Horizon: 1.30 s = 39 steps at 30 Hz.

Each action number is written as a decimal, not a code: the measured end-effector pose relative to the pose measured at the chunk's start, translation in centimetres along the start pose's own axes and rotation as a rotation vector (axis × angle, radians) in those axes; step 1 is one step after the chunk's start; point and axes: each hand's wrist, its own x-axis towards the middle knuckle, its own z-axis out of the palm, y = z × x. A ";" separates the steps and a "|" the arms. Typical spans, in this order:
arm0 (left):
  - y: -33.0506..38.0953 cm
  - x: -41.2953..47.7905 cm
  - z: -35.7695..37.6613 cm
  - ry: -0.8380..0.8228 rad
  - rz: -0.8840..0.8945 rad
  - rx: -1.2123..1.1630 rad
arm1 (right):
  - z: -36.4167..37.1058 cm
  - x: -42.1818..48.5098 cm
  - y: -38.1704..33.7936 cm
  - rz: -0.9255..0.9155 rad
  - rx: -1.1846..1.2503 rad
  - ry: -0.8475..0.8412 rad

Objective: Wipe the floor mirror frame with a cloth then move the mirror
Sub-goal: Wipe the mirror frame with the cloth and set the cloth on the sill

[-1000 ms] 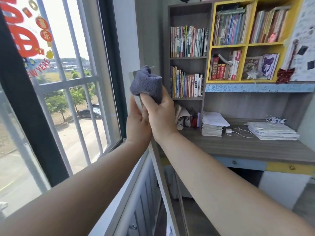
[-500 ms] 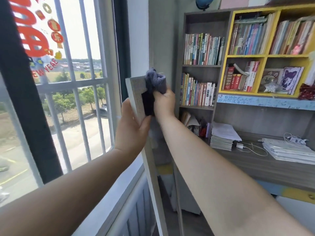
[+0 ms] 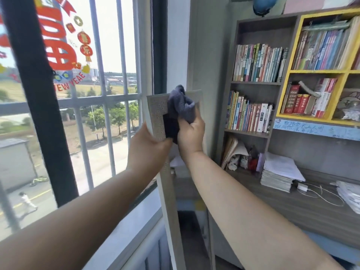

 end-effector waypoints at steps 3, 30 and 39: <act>0.2 -0.1 -0.2 0.004 -0.012 0.002 | -0.1 2.8 0.3 0.065 -0.080 0.118; 0.4 -0.4 -1.0 -0.213 0.161 0.002 | -1.7 14.6 3.2 0.300 -0.319 0.318; -0.3 -0.2 -0.6 -0.044 0.084 -0.049 | -5.9 7.2 5.2 0.469 -0.431 0.287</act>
